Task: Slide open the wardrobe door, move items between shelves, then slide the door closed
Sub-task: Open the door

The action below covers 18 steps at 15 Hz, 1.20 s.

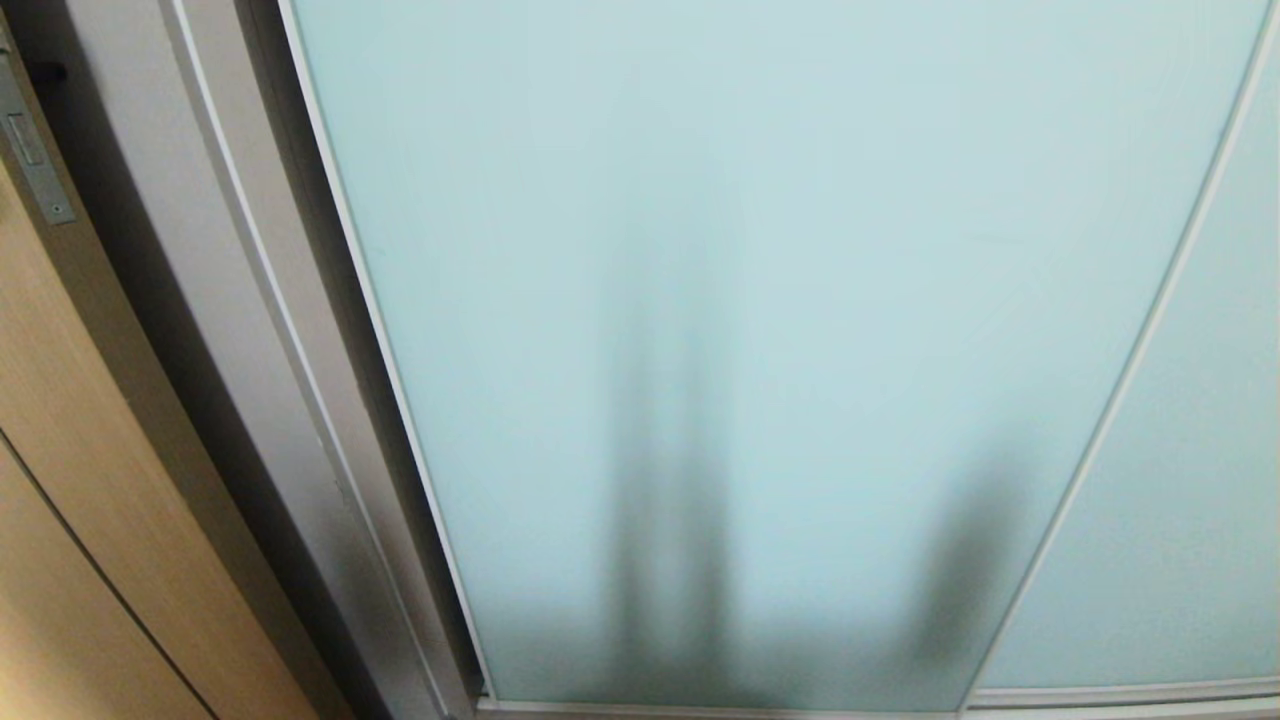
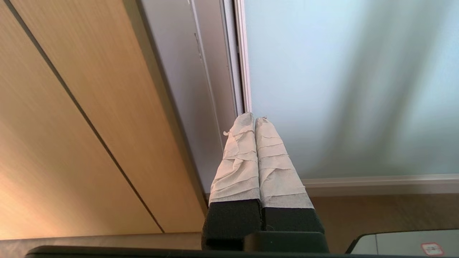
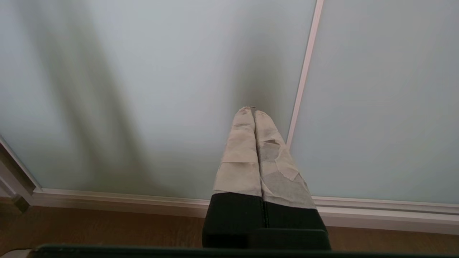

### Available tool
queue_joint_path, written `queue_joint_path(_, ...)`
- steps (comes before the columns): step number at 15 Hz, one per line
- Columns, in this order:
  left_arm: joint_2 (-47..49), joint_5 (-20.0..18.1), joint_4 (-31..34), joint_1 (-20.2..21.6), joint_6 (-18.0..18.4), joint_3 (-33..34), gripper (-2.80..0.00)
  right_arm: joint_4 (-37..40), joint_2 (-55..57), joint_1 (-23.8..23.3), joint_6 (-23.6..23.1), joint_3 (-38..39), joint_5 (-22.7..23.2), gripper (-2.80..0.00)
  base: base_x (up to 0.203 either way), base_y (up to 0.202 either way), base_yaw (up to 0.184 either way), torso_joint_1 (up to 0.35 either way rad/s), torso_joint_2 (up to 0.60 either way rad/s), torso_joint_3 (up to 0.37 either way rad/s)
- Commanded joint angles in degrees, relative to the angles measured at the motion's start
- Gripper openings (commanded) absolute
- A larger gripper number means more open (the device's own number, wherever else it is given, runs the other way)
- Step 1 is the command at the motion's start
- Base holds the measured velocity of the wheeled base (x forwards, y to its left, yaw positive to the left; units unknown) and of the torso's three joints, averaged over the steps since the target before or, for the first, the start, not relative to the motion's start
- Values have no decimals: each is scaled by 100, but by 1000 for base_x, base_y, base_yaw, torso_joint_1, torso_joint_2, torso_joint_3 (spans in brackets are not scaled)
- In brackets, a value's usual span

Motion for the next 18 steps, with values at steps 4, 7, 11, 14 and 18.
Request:
queue_joint_path(4,1230,646,-649,-1,206,-1864,-280,-2,5,1,2,0,4,-280,0,0,0,0,0,0)
queue_joint_path(7,2863,1313,-2238,-2,264,-2627,-280,-2,5,1,2,0,4,-280,0,0,0,0,0,0)
queue_joint_path(11,5048,1948,-4872,-2,434,-3148,-280,-2,5,1,2,0,4,-280,0,0,0,0,0,0)
queue_joint_path(14,6288,2096,-5716,-10,430,-3493,-280,-2,5,1,2,0,4,-280,0,0,0,0,0,0)
queue_joint_path(18,7414,1997,-5972,-19,221,-3685,-280,-2,5,1,2,0,4,-280,0,0,0,0,0,0)
